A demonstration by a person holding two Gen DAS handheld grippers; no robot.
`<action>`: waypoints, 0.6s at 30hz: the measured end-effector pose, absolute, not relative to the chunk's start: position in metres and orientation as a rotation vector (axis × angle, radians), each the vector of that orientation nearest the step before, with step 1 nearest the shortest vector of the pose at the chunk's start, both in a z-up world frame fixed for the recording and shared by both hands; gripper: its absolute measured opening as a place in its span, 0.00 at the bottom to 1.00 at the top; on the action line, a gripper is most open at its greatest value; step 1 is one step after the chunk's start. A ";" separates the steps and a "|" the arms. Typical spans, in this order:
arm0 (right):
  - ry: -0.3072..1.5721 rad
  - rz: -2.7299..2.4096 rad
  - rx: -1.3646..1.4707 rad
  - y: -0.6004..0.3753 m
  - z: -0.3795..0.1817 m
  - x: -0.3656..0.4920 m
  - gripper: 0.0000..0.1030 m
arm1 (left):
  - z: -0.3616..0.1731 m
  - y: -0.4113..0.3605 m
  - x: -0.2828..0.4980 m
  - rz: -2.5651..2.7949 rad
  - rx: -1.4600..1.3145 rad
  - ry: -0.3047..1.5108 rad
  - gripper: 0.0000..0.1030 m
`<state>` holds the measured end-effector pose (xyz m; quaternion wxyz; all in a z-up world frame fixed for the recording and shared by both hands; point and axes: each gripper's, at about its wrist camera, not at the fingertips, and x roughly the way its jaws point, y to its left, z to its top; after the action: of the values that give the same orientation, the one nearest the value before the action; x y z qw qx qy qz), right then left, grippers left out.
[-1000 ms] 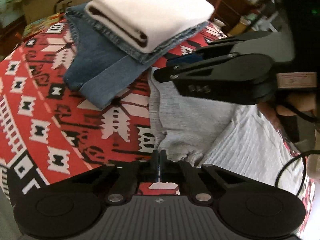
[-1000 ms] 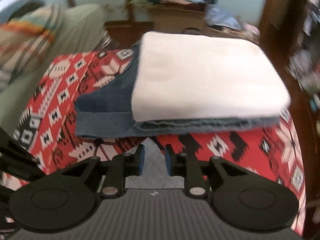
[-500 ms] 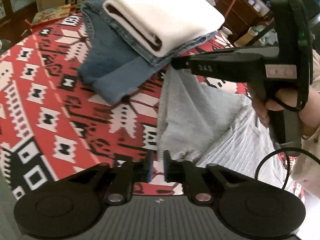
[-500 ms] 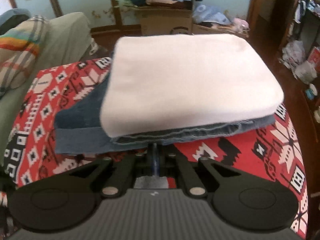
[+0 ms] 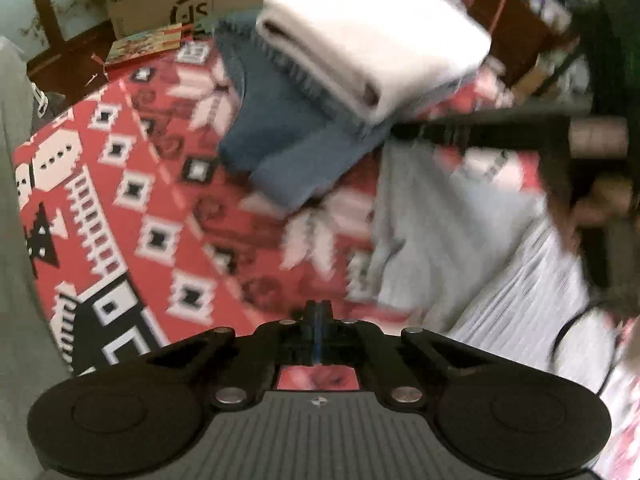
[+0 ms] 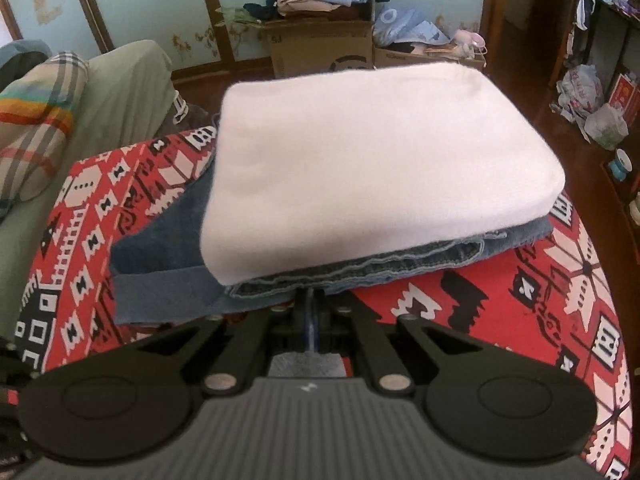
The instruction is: Fold clothes
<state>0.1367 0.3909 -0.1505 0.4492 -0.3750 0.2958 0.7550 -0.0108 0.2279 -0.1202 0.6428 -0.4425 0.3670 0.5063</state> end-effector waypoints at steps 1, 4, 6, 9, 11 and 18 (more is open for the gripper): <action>0.740 1.860 -0.922 0.392 -0.153 0.137 0.02 | -0.123 0.226 -0.012 1.153 -1.001 0.847 0.00; 0.731 1.860 -0.897 0.390 -0.153 0.138 0.03 | -0.121 0.230 -0.017 1.143 -1.026 0.829 0.00; 0.726 1.864 -0.903 0.386 -0.152 0.139 0.05 | -0.117 0.232 -0.018 1.124 -1.036 0.807 0.00; 0.731 1.859 -0.884 0.377 -0.142 0.146 0.21 | -0.106 0.233 -0.014 1.089 -1.005 0.797 0.04; 0.740 1.832 -0.858 0.366 -0.130 0.157 0.24 | -0.099 0.235 -0.007 1.065 -0.952 0.811 0.06; 0.809 1.595 -0.721 0.304 -0.088 0.220 0.36 | -0.081 0.247 0.028 0.957 -0.848 0.813 0.07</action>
<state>0.2204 0.3039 -0.0875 0.5703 -0.3072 0.3446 0.6795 0.0279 0.2470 -0.0808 0.7264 -0.3848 0.3686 0.4340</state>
